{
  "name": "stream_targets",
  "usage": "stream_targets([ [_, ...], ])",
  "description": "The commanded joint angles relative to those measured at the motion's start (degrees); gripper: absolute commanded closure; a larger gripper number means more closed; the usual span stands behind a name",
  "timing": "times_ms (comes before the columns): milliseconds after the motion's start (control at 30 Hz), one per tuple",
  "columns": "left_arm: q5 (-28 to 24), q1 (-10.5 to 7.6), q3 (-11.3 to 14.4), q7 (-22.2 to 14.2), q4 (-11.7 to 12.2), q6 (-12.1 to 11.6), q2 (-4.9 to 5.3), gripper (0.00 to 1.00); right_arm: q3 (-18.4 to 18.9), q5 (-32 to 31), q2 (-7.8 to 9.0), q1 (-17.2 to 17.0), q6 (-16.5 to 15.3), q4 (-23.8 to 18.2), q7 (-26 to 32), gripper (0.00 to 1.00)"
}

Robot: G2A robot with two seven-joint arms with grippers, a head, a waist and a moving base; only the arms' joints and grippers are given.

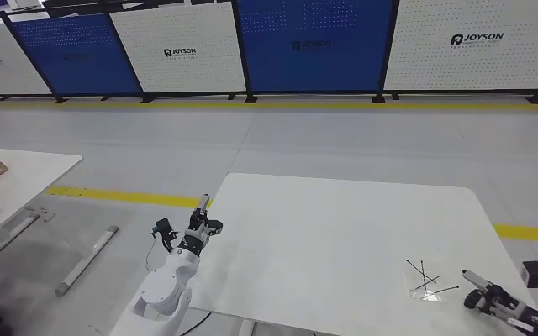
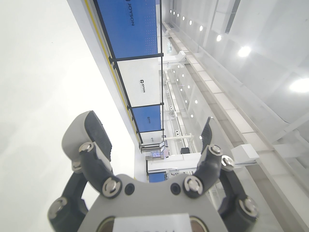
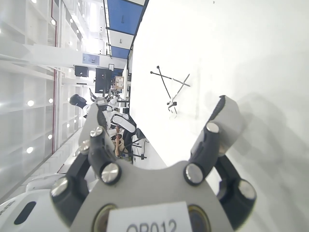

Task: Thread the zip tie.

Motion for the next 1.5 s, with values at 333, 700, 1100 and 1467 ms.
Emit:
stream_targets([
  [333, 0.0, 0.0, 0.0, 0.0, 0.0, 0.0, 0.0, 0.0, -0.86, -0.39, 0.72, 0.57, 0.36, 1.79, -0.21, 0.6],
  [700, 0.0, 0.0, 0.0, 0.0, 0.0, 0.0, 0.0, 0.0, -3.07, -1.55, 1.16, 1.82, 1.22, 2.73, -1.24, 0.73],
  [1100, 0.0, 0.0, 0.0, 0.0, 0.0, 0.0, 0.0, 0.0, -3.68, -1.4, 1.73, 1.67, 1.17, 2.57, -1.89, 0.75],
  [1467, 0.0, 0.0, 0.0, 0.0, 0.0, 0.0, 0.0, 0.0, -3.82, -0.88, 2.2, 1.11, 1.36, 2.02, -2.63, 0.94],
])
